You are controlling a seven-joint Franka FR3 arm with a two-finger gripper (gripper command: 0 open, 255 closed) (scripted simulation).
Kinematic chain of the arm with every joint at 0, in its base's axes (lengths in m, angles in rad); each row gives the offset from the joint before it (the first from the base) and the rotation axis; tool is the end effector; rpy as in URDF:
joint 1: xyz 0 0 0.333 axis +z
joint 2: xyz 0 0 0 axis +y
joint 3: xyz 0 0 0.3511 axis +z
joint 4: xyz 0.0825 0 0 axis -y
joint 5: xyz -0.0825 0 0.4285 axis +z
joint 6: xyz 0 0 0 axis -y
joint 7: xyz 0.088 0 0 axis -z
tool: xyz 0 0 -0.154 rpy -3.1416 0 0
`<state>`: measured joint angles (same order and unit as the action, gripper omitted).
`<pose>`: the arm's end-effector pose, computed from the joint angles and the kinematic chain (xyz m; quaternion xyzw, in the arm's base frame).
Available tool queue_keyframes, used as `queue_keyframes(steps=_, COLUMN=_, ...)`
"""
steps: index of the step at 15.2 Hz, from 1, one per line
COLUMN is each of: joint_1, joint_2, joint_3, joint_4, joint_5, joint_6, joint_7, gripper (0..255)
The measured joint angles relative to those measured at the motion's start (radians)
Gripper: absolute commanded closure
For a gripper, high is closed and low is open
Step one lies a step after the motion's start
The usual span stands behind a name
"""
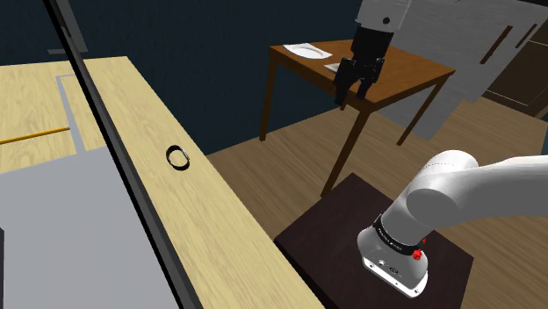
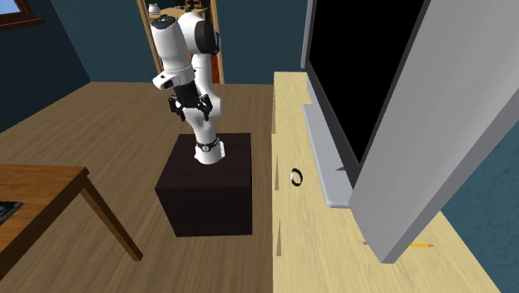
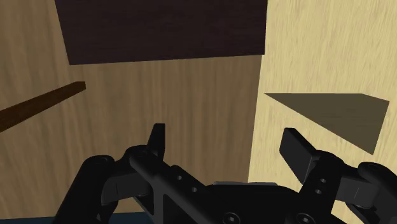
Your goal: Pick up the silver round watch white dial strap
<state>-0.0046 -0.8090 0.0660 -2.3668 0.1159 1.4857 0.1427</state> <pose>0.3057 0.0422 0.5628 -0.9976 0.0488 0.0395 0.0305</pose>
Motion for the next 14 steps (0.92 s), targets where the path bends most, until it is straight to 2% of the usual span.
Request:
queue_keyframes(steps=3, joint_1=0.008, joint_2=0.022, joint_3=0.029, joint_4=0.013, joint_5=0.014, joint_6=0.014, joint_7=0.026, gripper=0)
queue_keyframes(steps=9, joint_1=0.035, joint_2=0.144, joint_3=0.164, joint_4=0.077, joint_5=0.062, joint_6=0.099, joint_7=0.149, gripper=0)
queue_keyframes(steps=14, joint_1=0.046, joint_2=0.273, joint_3=0.281, joint_4=0.150, joint_5=0.072, joint_6=0.176, joint_7=0.260, gripper=0)
